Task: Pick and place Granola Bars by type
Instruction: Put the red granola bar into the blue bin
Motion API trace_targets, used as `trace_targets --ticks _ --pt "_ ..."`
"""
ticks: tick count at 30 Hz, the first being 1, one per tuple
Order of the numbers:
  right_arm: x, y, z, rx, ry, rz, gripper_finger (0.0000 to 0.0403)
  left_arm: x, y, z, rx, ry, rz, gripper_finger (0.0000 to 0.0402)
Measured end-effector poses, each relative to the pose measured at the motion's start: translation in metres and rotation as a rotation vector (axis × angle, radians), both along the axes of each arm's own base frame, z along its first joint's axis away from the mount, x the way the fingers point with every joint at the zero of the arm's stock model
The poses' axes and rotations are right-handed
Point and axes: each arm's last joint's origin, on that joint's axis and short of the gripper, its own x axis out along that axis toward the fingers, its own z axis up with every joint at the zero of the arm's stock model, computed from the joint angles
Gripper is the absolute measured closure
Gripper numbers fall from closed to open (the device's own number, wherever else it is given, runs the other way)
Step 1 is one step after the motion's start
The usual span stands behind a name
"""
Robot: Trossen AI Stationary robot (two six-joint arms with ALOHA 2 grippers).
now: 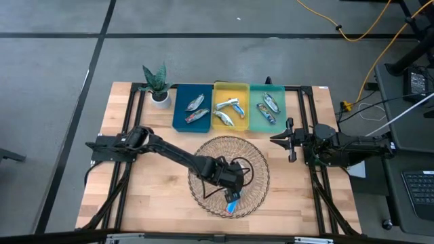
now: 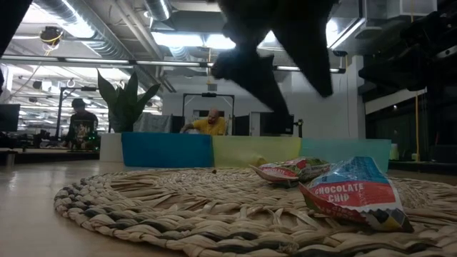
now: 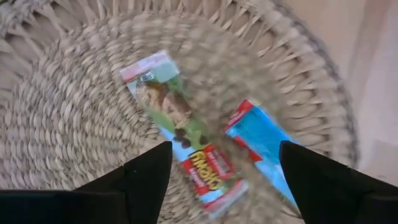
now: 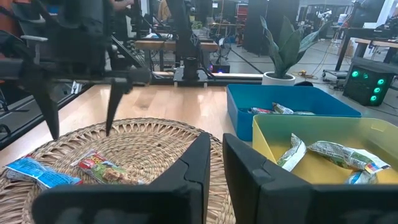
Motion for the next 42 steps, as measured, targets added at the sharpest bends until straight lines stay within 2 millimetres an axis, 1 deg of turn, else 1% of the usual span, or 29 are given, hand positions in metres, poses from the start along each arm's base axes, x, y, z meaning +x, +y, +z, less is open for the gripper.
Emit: trace_targets --ticks 8,13,15,19,21,24,28,33,42 --pt "0.000 0.000 0.000 0.000 0.000 0.000 0.0354 -0.002 0.017 -0.025 0.010 0.036 0.043 0.0113" --pt "0.000 0.000 0.000 0.000 0.000 0.000 0.0354 0.000 0.023 -0.034 -0.010 0.046 0.048 0.0114" --pt "0.000 0.000 0.000 0.000 0.000 0.000 0.0354 0.000 0.023 -0.038 -0.022 0.063 0.040 0.0114" --pt "0.000 0.000 0.000 0.000 0.000 0.000 0.0354 0.006 0.021 -0.043 -0.052 0.033 0.025 0.0114" --pt "0.000 0.000 0.000 0.000 0.000 0.000 0.0354 0.010 0.019 -0.049 -0.061 0.012 0.024 0.0114" --pt "0.000 0.000 0.000 0.000 0.000 0.000 0.0354 0.009 0.018 -0.061 -0.054 0.056 0.024 0.0114" --pt "0.000 0.000 0.000 0.000 0.000 0.000 0.0354 0.011 0.018 -0.068 -0.055 0.066 0.045 0.0122" --pt "0.000 0.000 0.000 0.000 0.000 0.000 0.0354 0.011 0.018 -0.069 -0.042 0.070 0.053 0.0154" --pt "0.000 0.000 0.000 0.000 0.000 0.000 0.0354 0.011 0.019 -0.067 -0.064 0.064 0.079 0.0256"
